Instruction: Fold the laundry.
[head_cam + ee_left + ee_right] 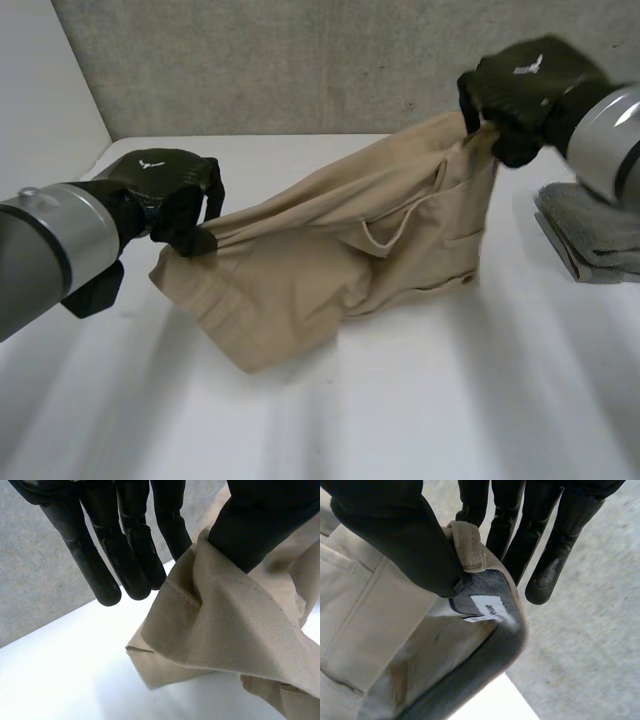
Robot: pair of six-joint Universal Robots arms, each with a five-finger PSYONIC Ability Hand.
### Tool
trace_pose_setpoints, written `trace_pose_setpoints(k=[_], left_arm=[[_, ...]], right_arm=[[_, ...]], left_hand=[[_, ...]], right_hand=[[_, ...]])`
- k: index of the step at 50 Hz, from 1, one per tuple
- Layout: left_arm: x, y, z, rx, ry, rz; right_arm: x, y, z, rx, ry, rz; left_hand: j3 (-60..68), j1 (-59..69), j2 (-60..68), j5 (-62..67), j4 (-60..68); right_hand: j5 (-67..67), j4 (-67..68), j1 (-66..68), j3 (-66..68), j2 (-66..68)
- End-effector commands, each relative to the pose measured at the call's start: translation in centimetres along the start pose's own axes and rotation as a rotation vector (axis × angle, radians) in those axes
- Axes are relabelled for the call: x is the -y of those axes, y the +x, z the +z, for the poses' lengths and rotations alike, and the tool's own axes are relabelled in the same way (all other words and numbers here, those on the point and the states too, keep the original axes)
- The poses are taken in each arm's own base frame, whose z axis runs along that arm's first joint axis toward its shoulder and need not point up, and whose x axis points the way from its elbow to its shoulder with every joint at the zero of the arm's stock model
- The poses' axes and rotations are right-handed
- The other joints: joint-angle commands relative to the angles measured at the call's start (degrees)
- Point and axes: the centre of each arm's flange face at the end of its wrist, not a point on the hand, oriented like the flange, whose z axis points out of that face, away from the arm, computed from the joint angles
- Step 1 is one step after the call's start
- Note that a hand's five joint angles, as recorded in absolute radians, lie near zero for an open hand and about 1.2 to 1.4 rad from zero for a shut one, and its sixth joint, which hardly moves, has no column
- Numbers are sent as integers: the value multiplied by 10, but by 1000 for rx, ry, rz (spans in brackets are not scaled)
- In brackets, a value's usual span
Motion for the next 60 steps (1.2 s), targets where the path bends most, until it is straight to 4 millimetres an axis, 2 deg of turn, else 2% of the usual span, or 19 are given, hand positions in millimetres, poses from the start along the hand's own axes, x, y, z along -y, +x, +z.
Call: trace_pose_setpoints(k=[1,4,12,20,23,27,28,30,31,37,39,42,43,46,47,49,54,56,60], left_arm=[[46,-1,-47,18,205,11],[59,-1,-59,22,266,-6],[83,-7,-75,38,390,-62],[108,-11,-72,54,503,-58],[113,-15,-57,64,533,-56],[112,-25,-18,91,535,-58],[107,-27,1,94,513,-59],[100,-27,21,89,486,-58],[92,-28,43,83,454,-59],[60,-29,119,84,402,-63],[51,-31,147,109,421,-65],[47,-34,170,134,459,-67],[48,-36,180,152,495,-64],[52,-38,191,170,542,-43],[54,-36,195,172,565,-26],[57,-33,197,173,584,-8],[60,-26,194,166,593,1],[57,-18,191,159,575,-1],[51,-6,174,158,513,-6]], right_arm=[[47,21,-30,-72,128,-25],[59,27,-36,-97,162,-33],[68,34,-42,-92,178,-35],[76,43,-44,-100,196,-27],[76,45,-40,-105,198,-22],[54,41,-10,-70,134,1],[43,38,5,-54,104,11],[31,35,19,-40,73,22],[18,30,35,-22,44,39],[-21,20,89,-31,18,145],[-36,20,112,-76,40,188],[-49,22,132,-141,81,216],[-57,24,143,-186,111,216],[-66,21,156,-251,151,212],[-70,17,163,-283,172,210],[-72,13,168,-303,187,206],[-74,-2,166,-275,148,168],[-66,-9,156,-244,119,161],[-56,-6,132,-207,57,159]], left_hand=[[114,141,114,146,113],[114,141,114,146,113],[114,141,114,146,113],[114,141,114,146,113],[114,141,114,146,113],[114,141,114,146,113],[114,141,114,146,113],[114,141,114,146,113],[114,141,114,146,113],[114,141,114,146,113],[35,61,34,66,33],[-28,-1,-29,3,-30],[-117,-90,-117,-85,-118],[-431,-404,-432,-400,-432],[-586,-559,-586,-554,-587],[-586,-559,-586,-554,-587],[-586,-559,-586,-554,-587],[-586,-559,-586,-554,-587],[-586,-559,-586,-554,-587]], right_hand=[[132,120,247,123,124],[132,120,247,123,124],[132,120,247,123,124],[132,120,247,123,124],[132,120,247,123,124],[132,120,247,123,124],[132,120,247,123,124],[132,120,247,123,124],[132,120,247,123,124],[132,120,247,123,124],[132,120,247,123,124],[132,120,247,123,124],[132,120,247,123,124],[132,120,247,123,124],[-9,-21,106,-18,-17],[-530,-541,-414,-538,-537],[-568,-580,-453,-577,-576],[-568,-580,-453,-577,-576],[-568,-580,-453,-577,-576]])
